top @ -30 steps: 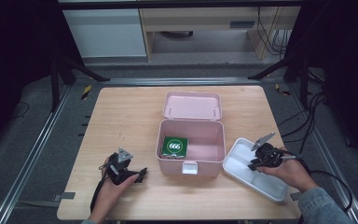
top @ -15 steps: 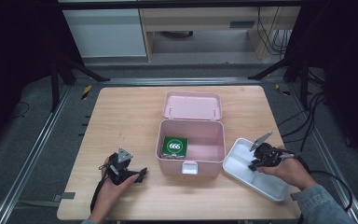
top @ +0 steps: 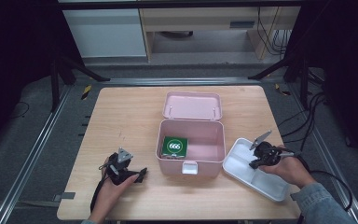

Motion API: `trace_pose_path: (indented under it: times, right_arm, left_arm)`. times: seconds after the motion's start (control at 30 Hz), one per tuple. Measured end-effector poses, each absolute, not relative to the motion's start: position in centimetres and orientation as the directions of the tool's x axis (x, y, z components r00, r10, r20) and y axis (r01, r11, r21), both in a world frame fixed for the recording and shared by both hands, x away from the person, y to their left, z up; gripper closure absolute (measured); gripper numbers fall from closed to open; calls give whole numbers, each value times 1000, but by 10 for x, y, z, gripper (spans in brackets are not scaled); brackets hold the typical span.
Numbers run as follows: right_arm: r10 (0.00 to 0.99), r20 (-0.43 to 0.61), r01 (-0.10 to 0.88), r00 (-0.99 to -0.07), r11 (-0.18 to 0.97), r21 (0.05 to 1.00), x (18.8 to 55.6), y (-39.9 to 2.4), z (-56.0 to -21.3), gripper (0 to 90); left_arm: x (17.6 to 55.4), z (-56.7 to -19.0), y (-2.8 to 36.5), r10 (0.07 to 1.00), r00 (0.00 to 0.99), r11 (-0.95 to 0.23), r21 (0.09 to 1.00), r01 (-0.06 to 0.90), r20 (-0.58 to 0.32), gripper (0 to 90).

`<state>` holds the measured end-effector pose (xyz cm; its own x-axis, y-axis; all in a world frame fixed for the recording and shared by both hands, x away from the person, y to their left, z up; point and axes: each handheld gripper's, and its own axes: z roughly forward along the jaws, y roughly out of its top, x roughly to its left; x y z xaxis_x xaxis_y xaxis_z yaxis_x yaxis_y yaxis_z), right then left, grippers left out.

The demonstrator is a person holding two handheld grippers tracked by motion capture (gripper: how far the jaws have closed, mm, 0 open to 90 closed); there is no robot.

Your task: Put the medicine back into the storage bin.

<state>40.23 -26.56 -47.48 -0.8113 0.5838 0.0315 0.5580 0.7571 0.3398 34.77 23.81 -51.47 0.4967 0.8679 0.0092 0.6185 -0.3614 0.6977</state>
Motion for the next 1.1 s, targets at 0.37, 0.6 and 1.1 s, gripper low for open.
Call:
trace_pose_path:
  times: [0.37, 0.6, 1.1]
  right_arm:
    - [611, 38, 559, -791, 695, 453, 403, -283, -456, 898]
    - [629, 37, 549, -777, 648, 528, 403, -293, -439, 898]
    - [646, 23, 523, -763, 597, 608, 403, -301, -414, 899]
  left_arm:
    - [348, -515, 238, 868, 497, -362, 698, 618, 10, 3]
    - [348, -515, 238, 868, 496, -360, 699, 618, 9, 3]
    - [348, -515, 238, 868, 497, -361, 699, 618, 9, 3]
